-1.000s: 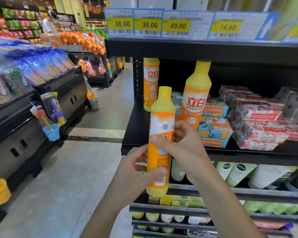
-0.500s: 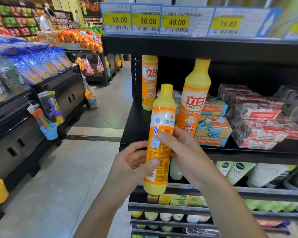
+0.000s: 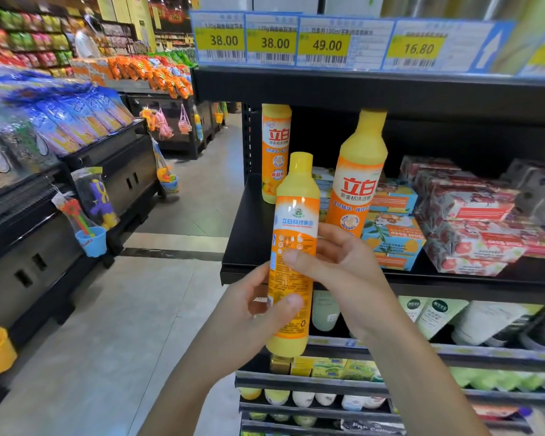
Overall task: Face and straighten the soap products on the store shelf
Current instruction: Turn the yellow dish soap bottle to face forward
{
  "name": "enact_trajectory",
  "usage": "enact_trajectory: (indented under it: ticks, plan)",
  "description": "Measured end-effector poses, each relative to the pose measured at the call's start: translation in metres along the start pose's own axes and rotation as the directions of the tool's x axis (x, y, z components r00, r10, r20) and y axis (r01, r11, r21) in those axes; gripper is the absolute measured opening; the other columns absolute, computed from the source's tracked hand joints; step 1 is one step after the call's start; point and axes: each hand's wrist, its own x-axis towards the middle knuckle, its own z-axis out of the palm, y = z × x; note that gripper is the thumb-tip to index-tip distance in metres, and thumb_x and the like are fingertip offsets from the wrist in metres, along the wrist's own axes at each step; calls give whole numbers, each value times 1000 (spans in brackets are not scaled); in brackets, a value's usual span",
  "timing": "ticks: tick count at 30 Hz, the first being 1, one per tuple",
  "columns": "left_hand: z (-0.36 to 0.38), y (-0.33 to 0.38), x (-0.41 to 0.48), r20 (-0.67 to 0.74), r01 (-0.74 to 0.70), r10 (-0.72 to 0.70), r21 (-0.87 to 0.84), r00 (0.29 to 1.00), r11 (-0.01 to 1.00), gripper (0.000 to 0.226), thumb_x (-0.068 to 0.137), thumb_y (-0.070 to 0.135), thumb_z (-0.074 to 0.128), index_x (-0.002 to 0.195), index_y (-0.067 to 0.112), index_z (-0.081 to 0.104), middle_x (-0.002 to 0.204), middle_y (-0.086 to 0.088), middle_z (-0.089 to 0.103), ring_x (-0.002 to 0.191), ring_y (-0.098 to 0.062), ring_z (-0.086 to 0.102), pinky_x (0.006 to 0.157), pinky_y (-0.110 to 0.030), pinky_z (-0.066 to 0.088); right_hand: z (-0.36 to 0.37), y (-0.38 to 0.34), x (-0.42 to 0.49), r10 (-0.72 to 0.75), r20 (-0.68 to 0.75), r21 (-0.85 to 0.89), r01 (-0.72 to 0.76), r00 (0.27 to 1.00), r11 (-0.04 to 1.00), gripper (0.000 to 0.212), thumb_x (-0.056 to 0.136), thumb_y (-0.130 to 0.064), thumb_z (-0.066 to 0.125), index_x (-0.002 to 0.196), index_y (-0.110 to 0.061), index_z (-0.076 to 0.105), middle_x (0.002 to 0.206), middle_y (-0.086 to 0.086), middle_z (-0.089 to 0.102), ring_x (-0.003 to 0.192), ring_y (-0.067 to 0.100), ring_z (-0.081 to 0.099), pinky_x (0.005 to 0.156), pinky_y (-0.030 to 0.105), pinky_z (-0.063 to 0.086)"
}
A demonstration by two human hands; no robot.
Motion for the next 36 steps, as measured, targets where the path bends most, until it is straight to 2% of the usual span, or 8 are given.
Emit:
enact_trajectory:
  ticks: [7, 11, 14, 16, 21, 27, 33, 36]
  plan:
    - [1, -4, 3, -102, 24, -9, 141, 995, 990, 44, 59, 75, 70, 101, 68, 59, 115, 14, 57, 106, 2, 62, 79, -19, 55, 11, 4, 2, -63, -111, -95, 53, 992, 994, 79, 45, -43, 90, 117, -26, 62, 102, -3, 76, 93, 10, 73, 75, 29, 62]
    - [4, -6, 4, -137, 23, -6, 120, 991, 993, 47, 55, 71, 74, 97, 75, 54, 115, 13, 61, 107, 0, 63, 79, -23, 57, 15, 6, 3, -64, -129, -135, 46, 990, 990, 73, 52, -37, 97, 114, -30, 59, 104, -5, 73, 96, 11, 72, 77, 32, 62]
    - [4, -8, 2, -190, 4, 6, 57, 982, 998, 63, 56, 62, 81, 114, 60, 58, 112, 17, 70, 108, -2, 66, 81, -26, 60, 16, 6, 2, -67, -97, -145, 53, 993, 988, 67, 63, -31, 96, 117, -32, 58, 107, -7, 73, 98, 8, 71, 79, 30, 61]
    - [3, -7, -1, -221, -4, 1, -11, 975, 1000, 76, 55, 53, 86, 124, 46, 57, 111, 15, 73, 106, -6, 69, 81, -28, 61, 14, 6, 2, -73, -69, -117, 64, 995, 991, 64, 67, -38, 91, 122, -32, 59, 112, -7, 72, 103, 8, 70, 84, 32, 61]
    - [-4, -8, -3, -212, 4, -42, -175, 976, 984, 81, 57, 41, 90, 126, 21, 53, 113, -2, 76, 106, -24, 72, 89, -44, 60, 3, 0, 0, -62, 70, -4, 63, 996, 998, 51, 82, -41, 71, 130, -27, 64, 119, 0, 73, 113, 13, 69, 92, 31, 59]
    - [-5, -10, -7, -85, 34, -63, -303, 994, 952, 71, 68, 34, 83, 129, 14, 51, 115, -12, 75, 105, -31, 73, 82, -38, 60, 0, -7, -1, -40, 199, 12, 38, 979, 999, 36, 99, -22, 60, 135, -20, 63, 123, -4, 74, 116, 11, 68, 92, 24, 56]
    - [-2, -14, -7, -28, 62, -75, -332, 997, 941, 67, 71, 36, 79, 130, 18, 53, 116, -13, 73, 105, -33, 71, 83, -38, 59, 1, -4, -4, -91, 136, -31, 96, 987, 995, 37, 89, -21, 74, 126, -22, 68, 116, -4, 76, 110, 12, 71, 92, 32, 59]
    - [1, -12, -7, -24, 59, -69, -275, 997, 960, 72, 69, 47, 81, 132, 24, 55, 122, -4, 73, 114, -26, 70, 87, -39, 59, 2, -4, -7, -127, 76, -50, 131, 989, 990, 36, 82, -20, 81, 117, -23, 71, 108, -5, 78, 103, 11, 73, 86, 30, 60]
